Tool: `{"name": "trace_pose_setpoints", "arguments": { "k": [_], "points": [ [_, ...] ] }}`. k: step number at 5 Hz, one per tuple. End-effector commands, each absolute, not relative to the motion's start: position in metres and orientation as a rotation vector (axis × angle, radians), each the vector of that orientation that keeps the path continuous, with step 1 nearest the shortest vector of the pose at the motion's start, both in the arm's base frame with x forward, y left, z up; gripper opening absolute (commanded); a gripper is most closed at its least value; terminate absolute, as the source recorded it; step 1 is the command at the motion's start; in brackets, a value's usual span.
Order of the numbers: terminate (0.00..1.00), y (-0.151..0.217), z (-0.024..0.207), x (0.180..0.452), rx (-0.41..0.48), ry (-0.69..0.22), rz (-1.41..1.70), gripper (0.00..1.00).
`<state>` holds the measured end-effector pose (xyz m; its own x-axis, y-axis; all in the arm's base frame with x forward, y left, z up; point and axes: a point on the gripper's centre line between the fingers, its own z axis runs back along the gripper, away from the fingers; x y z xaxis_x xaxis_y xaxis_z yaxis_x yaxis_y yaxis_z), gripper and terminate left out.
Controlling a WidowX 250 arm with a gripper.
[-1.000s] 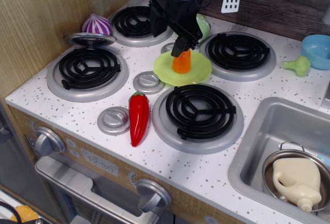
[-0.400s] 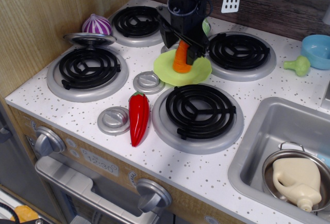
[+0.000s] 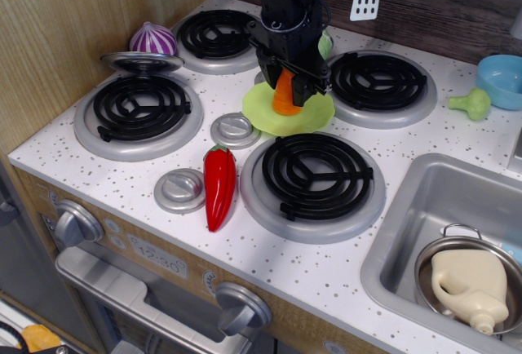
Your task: Take carrot off plate
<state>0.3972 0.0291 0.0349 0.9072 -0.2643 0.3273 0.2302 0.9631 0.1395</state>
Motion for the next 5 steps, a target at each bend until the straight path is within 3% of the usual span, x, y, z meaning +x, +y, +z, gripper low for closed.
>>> {"name": "trace_pose_setpoints", "arguments": {
  "k": [1,2,3,4,5],
  "points": [
    [0.0,0.044,0.074,0.402,0.172,-0.344,-0.254,0.0],
    [0.0,0.048,0.093,0.399,0.272,-0.282,-0.251,0.0],
    [0.0,0.066,0.087,0.393,0.288,-0.289,-0.276,0.0],
    [0.0,0.081,0.078,0.391,0.305,-0.317,-0.295,0.0],
    [0.0,0.099,0.051,0.399,0.293,-0.394,-0.332,0.0]
  ]
}}
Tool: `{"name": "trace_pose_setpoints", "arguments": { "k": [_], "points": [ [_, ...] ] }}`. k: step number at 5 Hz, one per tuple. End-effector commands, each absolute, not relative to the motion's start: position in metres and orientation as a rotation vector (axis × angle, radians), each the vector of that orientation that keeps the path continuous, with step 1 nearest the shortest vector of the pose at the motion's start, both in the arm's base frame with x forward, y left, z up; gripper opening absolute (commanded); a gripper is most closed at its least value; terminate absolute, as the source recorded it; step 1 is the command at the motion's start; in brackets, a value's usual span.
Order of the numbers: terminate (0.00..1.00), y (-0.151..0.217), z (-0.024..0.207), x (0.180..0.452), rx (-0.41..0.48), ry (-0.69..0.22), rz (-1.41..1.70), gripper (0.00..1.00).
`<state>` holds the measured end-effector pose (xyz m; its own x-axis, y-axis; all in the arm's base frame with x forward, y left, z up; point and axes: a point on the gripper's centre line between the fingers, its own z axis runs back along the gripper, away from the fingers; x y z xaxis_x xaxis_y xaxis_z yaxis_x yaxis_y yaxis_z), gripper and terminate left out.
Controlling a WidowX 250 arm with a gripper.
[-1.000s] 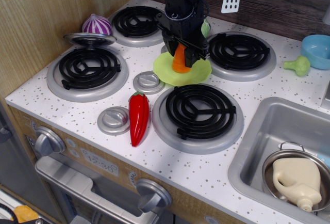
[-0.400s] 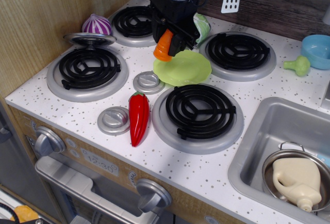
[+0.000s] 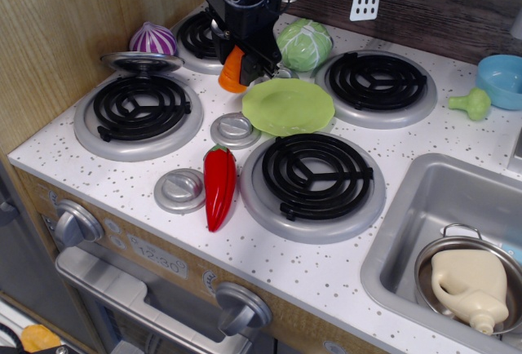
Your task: Take carrot off plate
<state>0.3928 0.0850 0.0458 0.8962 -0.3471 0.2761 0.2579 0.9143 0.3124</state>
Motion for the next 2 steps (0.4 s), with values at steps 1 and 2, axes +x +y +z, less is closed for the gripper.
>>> {"name": "trace_pose_setpoints", "arguments": {
  "k": [1,2],
  "points": [
    [0.0,0.1063,0.0428,0.4049,0.294,-0.415,-0.354,0.0],
    [0.0,0.1105,0.0376,0.4056,0.29,-0.409,-0.373,0.0]
  ]
}}
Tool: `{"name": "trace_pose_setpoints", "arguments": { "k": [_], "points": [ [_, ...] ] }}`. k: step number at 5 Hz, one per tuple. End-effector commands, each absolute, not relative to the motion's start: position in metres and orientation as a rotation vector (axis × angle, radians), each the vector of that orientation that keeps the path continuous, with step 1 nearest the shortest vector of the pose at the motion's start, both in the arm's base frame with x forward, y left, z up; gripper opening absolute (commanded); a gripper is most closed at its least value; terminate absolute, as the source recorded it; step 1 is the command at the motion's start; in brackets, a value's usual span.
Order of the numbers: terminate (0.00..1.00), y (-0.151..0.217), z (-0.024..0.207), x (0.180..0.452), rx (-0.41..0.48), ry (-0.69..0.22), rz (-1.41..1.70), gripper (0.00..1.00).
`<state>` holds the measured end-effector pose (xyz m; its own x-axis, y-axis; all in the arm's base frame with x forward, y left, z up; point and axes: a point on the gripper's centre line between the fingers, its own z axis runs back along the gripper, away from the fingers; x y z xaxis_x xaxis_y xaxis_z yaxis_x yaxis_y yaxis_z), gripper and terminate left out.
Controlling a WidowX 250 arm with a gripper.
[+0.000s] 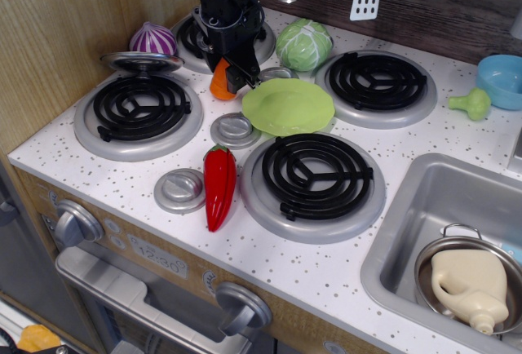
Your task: Take carrot off plate
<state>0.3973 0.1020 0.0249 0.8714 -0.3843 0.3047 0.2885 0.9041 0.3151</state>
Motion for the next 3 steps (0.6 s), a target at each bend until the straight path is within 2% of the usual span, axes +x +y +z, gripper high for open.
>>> {"name": "trace_pose_setpoints", "arguments": {
  "k": [1,2,3],
  "points": [
    [0.0,0.1107,0.0376,0.4017,0.278,-0.465,-0.378,1.0],
    [0.0,0.1107,0.0376,0.4017,0.278,-0.465,-0.378,1.0],
    [1.0,0.1107,0.0376,0.4017,0.278,-0.465,-0.378,1.0]
  ]
}}
